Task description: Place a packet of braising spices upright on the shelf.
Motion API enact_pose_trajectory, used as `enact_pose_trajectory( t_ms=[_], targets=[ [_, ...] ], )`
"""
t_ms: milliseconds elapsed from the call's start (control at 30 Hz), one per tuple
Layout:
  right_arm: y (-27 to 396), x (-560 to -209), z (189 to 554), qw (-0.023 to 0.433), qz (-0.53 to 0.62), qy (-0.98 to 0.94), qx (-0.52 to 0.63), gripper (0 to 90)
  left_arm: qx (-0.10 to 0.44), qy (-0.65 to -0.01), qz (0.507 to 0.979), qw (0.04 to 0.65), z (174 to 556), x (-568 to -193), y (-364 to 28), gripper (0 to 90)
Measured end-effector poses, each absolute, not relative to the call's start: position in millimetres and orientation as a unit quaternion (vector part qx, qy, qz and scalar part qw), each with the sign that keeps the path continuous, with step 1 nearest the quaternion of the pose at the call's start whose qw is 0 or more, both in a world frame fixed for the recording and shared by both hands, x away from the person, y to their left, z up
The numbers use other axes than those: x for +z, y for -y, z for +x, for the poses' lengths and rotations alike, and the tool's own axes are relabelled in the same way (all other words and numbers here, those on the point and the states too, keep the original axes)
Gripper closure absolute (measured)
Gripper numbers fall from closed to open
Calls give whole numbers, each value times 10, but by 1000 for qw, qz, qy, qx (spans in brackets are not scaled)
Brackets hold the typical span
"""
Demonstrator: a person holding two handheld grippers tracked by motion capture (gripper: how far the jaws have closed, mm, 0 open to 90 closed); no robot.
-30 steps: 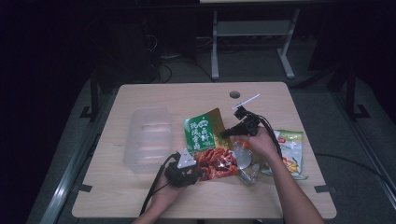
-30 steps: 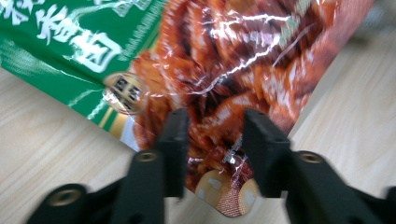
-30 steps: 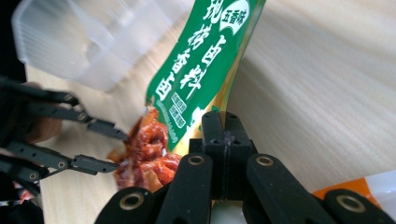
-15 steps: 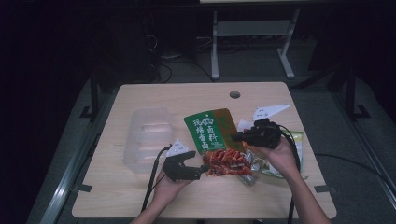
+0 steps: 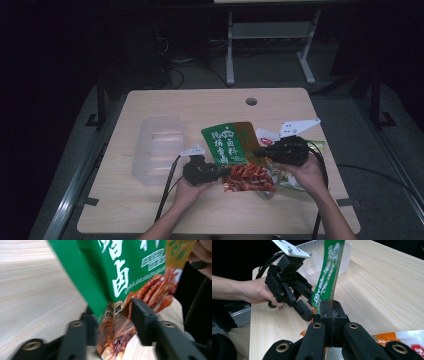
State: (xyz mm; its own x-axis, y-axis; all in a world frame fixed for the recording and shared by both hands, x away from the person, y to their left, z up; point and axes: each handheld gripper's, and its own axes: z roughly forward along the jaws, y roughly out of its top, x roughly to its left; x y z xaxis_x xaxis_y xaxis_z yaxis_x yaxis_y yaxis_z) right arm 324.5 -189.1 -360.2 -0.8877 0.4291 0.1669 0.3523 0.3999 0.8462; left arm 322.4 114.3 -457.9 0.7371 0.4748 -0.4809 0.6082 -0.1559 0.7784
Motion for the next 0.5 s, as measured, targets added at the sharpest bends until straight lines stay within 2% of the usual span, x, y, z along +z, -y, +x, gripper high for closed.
enact_pose_trajectory(
  t_ms=[100,300,500],
  targets=[
    [1909,-3619,3248,33,243,-834,495,900,-35,-343,769,538,3171,-4526,-1138,779],
    [1890,-3631,3212,25,255,-835,487,896,-4,-337,781,525,3086,-4461,-1137,831],
    [1847,-3631,3187,32,253,-849,463,884,32,-326,791,517,3037,-4386,-1166,838]
  ],
)
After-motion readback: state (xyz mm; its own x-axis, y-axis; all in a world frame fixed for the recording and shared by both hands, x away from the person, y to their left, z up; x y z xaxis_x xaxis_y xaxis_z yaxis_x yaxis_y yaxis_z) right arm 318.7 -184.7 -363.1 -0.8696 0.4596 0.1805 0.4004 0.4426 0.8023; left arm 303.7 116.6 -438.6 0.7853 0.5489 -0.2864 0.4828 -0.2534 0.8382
